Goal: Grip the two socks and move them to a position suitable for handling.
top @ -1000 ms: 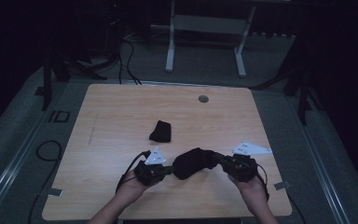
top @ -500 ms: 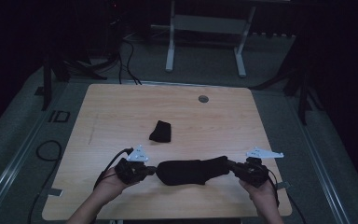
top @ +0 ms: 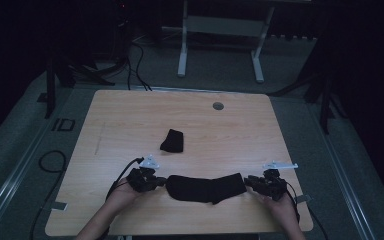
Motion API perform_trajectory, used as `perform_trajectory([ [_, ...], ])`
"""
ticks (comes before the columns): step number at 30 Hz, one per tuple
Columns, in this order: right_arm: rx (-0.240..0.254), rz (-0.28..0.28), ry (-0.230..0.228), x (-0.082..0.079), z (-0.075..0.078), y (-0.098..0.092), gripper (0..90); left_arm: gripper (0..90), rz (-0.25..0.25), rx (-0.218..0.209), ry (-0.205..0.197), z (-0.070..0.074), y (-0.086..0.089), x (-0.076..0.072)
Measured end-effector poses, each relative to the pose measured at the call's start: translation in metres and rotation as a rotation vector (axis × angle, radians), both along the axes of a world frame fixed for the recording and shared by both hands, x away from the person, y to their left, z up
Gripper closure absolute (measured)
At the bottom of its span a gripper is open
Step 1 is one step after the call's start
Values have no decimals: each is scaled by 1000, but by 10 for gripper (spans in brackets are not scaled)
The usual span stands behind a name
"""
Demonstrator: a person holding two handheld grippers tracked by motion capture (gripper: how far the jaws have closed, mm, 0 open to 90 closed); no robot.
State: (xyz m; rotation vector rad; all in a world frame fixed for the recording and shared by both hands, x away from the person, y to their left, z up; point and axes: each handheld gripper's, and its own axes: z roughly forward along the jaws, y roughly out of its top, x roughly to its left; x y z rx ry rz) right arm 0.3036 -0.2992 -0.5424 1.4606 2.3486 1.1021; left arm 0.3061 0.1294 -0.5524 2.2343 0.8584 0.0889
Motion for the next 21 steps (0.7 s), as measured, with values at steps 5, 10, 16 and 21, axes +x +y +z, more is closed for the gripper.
perform_trajectory([
  [5,-8,-25,-36,-2,11,-5,681,748,63,-38,-31,10,9,-1],
  [10,-42,56,-125,-13,27,14,872,821,26,-60,-78,24,-2,-15],
  [16,-59,136,-106,-10,13,36,897,881,-16,-28,-44,9,-27,-18],
  [21,-111,150,-82,-4,-3,36,893,895,-18,16,-11,-8,-35,-14],
])
